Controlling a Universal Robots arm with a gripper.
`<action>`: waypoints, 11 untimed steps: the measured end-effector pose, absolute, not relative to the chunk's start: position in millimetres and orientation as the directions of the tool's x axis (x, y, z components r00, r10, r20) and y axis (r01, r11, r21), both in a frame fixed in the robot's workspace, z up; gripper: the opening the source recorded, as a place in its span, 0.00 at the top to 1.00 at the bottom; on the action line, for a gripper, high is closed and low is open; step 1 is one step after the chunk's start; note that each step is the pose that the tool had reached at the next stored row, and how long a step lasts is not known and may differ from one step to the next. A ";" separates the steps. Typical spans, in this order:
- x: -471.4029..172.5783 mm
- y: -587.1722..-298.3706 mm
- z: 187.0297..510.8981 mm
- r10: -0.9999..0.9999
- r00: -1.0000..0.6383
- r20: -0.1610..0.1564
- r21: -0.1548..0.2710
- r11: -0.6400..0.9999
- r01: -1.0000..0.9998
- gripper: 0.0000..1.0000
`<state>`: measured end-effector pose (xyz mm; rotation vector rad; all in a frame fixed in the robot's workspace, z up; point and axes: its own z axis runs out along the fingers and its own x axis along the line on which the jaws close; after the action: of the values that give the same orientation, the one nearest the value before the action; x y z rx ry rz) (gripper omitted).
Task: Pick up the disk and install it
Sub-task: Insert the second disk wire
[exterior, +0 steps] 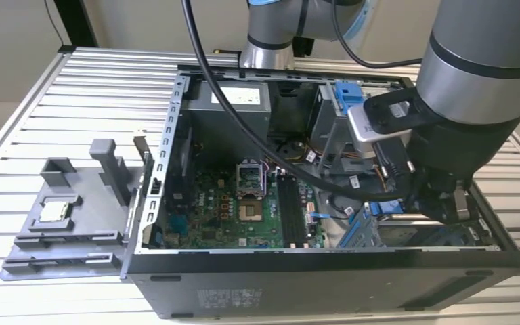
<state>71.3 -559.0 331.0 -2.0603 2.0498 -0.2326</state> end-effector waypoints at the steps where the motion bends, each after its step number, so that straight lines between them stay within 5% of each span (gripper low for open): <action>1: 71.2 -558.6 331.1 -0.999 0.008 -0.046 -0.269 0.005 -0.963 1.00; 11: 71.2 -550.6 331.1 -0.999 -0.014 -0.046 -0.269 0.026 -0.963 1.00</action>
<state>71.2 -550.6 331.1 -2.0354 2.0769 -0.2369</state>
